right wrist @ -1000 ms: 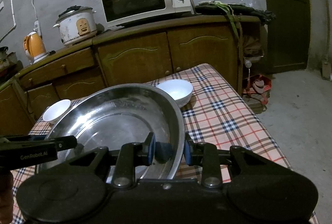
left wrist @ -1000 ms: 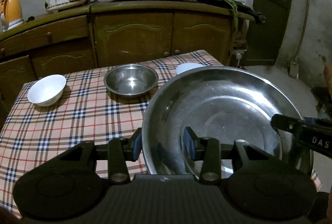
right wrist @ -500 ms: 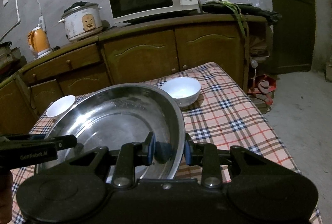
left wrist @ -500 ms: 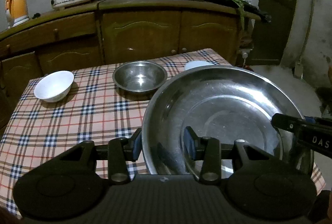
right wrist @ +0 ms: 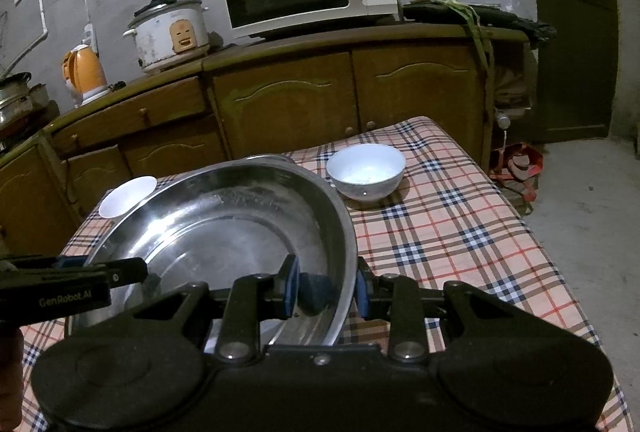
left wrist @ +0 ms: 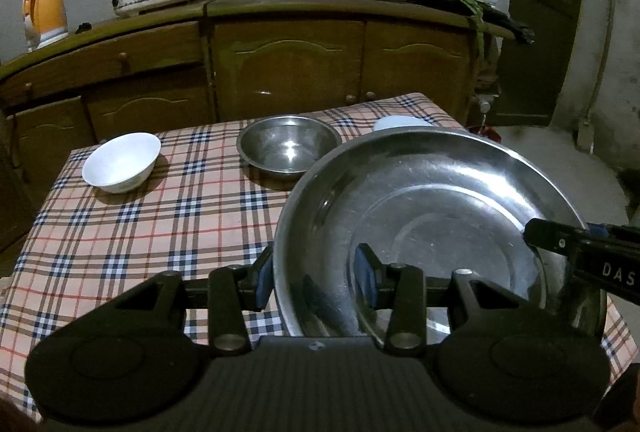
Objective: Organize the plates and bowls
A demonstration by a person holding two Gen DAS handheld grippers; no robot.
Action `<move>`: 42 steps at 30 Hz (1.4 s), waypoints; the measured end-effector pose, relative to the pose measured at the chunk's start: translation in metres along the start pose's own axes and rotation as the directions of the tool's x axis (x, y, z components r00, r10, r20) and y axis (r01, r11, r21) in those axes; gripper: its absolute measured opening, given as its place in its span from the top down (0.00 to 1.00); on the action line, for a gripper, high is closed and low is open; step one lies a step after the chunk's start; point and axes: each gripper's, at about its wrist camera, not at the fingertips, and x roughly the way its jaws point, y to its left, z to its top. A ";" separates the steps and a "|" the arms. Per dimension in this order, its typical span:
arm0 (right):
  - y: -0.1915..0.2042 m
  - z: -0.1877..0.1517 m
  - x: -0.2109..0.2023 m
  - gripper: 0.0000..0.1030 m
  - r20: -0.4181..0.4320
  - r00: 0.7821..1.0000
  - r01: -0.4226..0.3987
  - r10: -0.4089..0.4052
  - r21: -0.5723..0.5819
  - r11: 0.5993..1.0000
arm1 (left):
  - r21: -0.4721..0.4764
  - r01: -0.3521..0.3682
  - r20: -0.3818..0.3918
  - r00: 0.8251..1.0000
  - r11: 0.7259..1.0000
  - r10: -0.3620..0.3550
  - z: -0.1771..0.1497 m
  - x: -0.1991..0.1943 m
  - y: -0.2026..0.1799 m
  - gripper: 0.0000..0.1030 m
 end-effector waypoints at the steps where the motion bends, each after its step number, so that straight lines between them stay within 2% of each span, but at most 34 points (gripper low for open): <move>1: 0.001 0.000 0.000 0.65 -0.001 1.000 -0.002 0.002 -0.001 1.000 | -0.001 -0.002 0.000 1.000 1.000 0.002 0.000 0.000 0.001 0.59; 42: 0.049 -0.005 0.014 0.64 -0.029 0.997 -0.076 0.075 -0.050 0.996 | -0.036 -0.098 0.017 0.995 0.995 0.098 -0.005 -0.010 0.041 0.59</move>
